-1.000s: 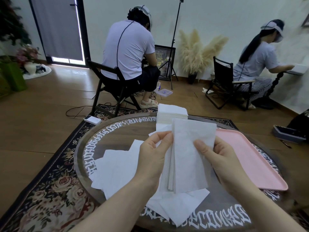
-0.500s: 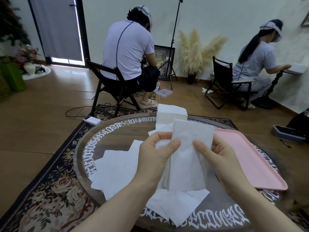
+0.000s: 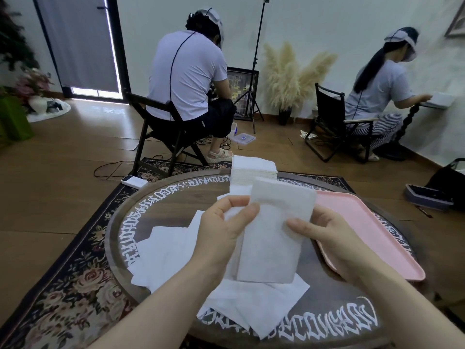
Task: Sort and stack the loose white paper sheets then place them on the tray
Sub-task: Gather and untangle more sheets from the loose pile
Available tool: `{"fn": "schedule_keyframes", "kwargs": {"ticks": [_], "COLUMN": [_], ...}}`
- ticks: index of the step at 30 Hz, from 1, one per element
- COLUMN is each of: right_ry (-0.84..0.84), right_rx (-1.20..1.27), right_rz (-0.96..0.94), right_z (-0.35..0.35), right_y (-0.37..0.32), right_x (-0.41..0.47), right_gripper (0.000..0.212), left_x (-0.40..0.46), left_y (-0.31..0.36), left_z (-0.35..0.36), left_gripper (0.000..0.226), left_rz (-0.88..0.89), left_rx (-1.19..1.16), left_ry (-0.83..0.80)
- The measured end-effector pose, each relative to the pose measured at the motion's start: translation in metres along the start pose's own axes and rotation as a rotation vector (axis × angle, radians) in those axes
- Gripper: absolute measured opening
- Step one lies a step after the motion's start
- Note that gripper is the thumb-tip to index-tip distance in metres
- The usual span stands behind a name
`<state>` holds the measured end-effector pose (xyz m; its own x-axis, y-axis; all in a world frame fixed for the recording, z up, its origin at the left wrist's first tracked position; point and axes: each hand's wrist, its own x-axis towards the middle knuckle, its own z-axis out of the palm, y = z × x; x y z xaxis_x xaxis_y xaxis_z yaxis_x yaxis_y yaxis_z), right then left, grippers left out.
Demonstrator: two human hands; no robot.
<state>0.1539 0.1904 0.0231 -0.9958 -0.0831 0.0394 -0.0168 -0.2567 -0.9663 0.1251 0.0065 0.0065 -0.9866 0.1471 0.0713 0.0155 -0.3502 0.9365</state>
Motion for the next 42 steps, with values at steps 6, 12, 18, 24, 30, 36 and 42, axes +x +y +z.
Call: {"fn": "schedule_keyframes", "kwargs": {"ticks": [6,12,18,24,30,36,42], "right_ry": [0.201,0.427,0.192,0.237,0.234,0.206,0.075], "right_rx": [0.021,0.036,0.063,-0.035,-0.03,0.024,-0.178], "right_rz": [0.036,-0.256,0.02,0.023,-0.006,-0.041,0.06], "right_z": [-0.002,-0.016,0.001,0.012,0.01,0.007,0.004], "right_y": [0.013,-0.003,0.01,0.024,0.018,0.015,0.02], "right_x": [0.005,0.009,0.003,0.006,0.004,0.003,0.001], "right_gripper": [0.034,0.019,0.035,0.045,0.041,0.037,0.039], "left_x": [0.005,0.014,0.01,0.004,0.003,0.004,0.005], "left_y": [-0.006,-0.004,-0.004,-0.005,0.0,-0.006,-0.002], "left_z": [0.001,-0.011,-0.003,0.001,0.0,-0.001,0.001], "left_gripper": [0.052,0.07,0.024,0.033,0.042,0.015,0.021], "left_rz": [0.058,0.159,-0.01,-0.195,-0.181,-0.181,-0.145], "left_rx": [0.064,0.162,-0.049,-0.245,-0.262,-0.159,-0.232], "left_ry": [0.063,0.136,0.17,0.073,0.015,0.092,0.088]}}
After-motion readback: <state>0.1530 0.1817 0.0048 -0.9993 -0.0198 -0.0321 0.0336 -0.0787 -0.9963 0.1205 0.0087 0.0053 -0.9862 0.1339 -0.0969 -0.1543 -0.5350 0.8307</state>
